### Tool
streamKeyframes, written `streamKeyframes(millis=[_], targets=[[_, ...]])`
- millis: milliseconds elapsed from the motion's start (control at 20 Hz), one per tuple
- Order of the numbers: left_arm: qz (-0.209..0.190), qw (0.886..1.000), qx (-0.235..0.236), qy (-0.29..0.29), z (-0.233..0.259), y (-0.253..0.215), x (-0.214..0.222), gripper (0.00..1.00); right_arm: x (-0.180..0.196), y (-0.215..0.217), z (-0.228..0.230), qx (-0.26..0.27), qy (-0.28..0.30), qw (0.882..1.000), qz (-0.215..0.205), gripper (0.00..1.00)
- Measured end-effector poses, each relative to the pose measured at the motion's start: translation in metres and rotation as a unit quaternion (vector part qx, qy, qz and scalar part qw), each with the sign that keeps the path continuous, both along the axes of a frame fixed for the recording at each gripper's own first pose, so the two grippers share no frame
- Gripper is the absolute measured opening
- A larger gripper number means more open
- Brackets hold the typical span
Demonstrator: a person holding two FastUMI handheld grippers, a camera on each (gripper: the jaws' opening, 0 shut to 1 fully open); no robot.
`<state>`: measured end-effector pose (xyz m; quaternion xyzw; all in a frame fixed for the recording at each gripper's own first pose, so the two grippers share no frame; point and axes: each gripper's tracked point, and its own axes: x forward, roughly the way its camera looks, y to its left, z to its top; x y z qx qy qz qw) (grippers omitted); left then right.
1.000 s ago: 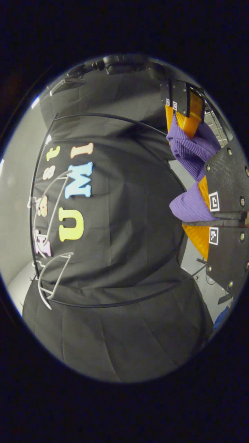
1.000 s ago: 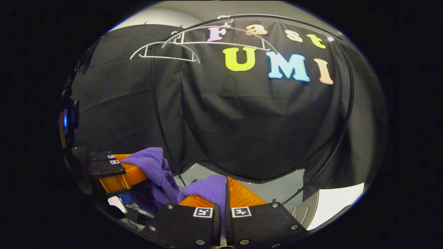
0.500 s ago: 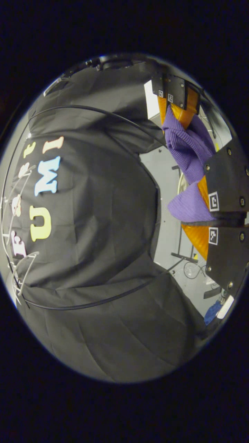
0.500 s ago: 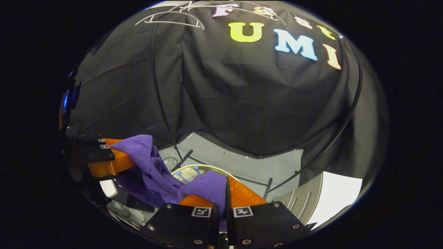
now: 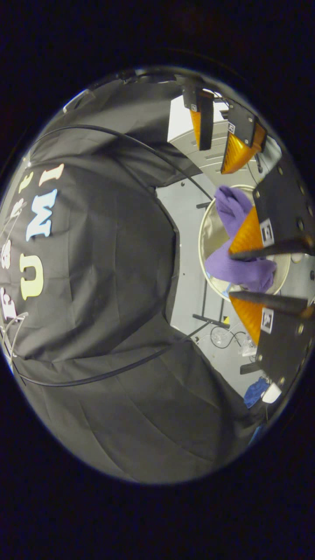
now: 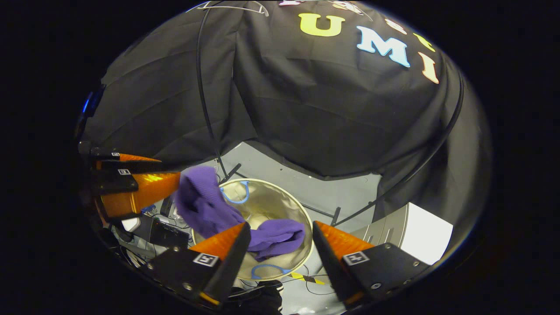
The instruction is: Grasp the clothes on the hanger with both hands and then place them into the laundry hamper below.
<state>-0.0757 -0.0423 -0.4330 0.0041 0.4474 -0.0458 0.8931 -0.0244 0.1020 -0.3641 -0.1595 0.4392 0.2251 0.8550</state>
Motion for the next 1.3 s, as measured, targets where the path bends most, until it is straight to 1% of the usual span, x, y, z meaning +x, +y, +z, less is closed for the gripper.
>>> streamKeyframes(millis=[50,150,200,450,600,750,900,1000,1100,1200,1300], targets=[[0.002,1.0,0.002,-0.006,0.005,0.003,0.001,0.62,0.0,0.001,0.003,0.002,-0.001,1.0,-0.001,0.94],[0.006,1.0,0.013,-0.028,0.022,0.014,0.005,0.99,-0.001,0.002,0.013,0.011,-0.011,1.0,-0.006,0.95],[0.008,0.999,0.019,-0.041,0.031,0.018,0.009,0.94,0.0,0.002,0.019,0.018,-0.019,1.0,-0.009,0.96],[0.002,0.992,0.031,-0.122,0.105,0.032,0.024,0.94,0.012,0.008,0.07,0.047,-0.071,0.996,-0.016,0.96],[0.001,0.985,0.028,-0.173,0.16,0.038,0.032,0.94,0.018,0.011,0.111,0.079,-0.111,0.99,-0.029,0.96],[0.003,0.974,0.023,-0.226,0.216,0.048,0.035,0.94,0.026,0.01,0.152,0.105,-0.154,0.981,-0.043,0.96],[0.008,0.962,0.015,-0.273,0.273,0.055,0.035,0.94,0.034,0.004,0.199,0.127,-0.202,0.969,-0.059,0.96],[0.011,0.953,0.007,-0.303,0.311,0.06,0.031,1.0,0.037,-0.003,0.23,0.143,-0.233,0.959,-0.072,0.96],[0.012,0.944,-0.003,-0.329,0.346,0.064,0.027,1.0,0.041,-0.015,0.261,0.153,-0.267,0.948,-0.084,0.96],[0.009,0.938,-0.01,-0.346,0.373,0.064,0.024,1.0,0.042,-0.027,0.288,0.157,-0.306,0.934,-0.093,0.95],[0.011,0.928,-0.017,-0.371,0.403,0.067,0.022,1.0,0.04,-0.039,0.31,0.157,-0.339,0.923,-0.098,0.96]])
